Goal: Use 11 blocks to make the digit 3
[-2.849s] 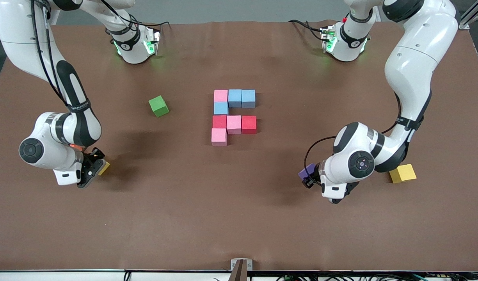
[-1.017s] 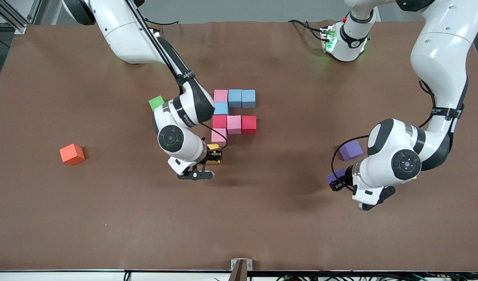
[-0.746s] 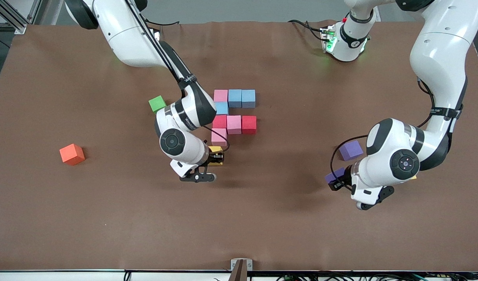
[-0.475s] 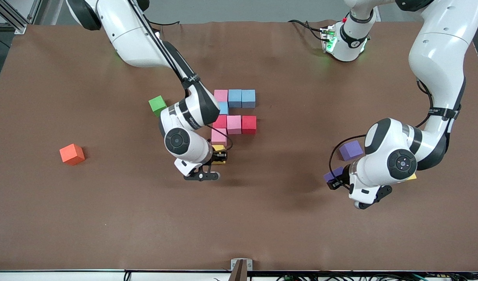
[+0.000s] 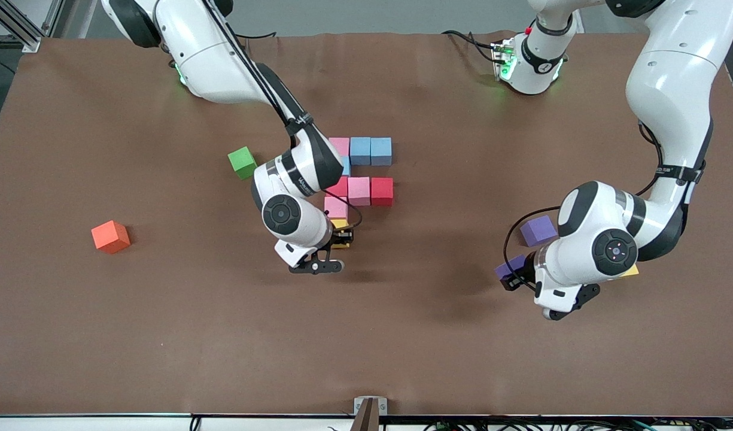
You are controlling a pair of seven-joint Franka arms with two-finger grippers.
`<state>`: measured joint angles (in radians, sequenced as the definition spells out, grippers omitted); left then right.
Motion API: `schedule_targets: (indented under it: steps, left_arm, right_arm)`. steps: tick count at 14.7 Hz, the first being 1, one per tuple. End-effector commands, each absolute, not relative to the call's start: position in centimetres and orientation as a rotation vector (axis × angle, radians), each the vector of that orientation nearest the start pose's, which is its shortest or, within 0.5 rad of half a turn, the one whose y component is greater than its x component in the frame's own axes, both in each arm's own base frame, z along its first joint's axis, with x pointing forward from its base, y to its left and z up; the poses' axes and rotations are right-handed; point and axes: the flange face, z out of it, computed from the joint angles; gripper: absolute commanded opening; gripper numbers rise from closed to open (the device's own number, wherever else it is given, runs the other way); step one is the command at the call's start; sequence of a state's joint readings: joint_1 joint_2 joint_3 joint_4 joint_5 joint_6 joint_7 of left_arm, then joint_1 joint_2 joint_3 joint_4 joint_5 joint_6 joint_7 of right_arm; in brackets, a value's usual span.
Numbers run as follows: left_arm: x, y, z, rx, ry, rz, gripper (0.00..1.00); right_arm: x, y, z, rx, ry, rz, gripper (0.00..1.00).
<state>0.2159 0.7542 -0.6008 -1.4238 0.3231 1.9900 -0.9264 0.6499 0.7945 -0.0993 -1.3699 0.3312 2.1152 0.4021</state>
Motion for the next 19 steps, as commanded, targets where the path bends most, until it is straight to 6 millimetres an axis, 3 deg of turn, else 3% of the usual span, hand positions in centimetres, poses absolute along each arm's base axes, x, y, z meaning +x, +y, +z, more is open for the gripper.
schedule_targets:
  steps: [1,8,17,19]
  left_arm:
    - [69.0,-17.2,30.3,-3.091,-0.856,0.213,0.25]
    - [68.5,-17.4,29.3,-3.085,-0.854,0.237,0.25]
    - [68.5,-17.9,30.1,-3.091,-0.849,0.222,0.26]
    - [68.3,-18.7,30.4,-3.086,-0.896,0.227,0.25]
  right_arm:
    - [61.0,40.6,24.0,-2.990,-0.010,0.186,0.29]
    - [60.9,40.5,23.1,-3.000,-0.014,0.196,0.30]
    - [60.4,40.4,22.0,-3.009,-0.009,0.222,0.33]
    - [60.3,40.5,21.9,-3.008,-0.009,0.226,0.33]
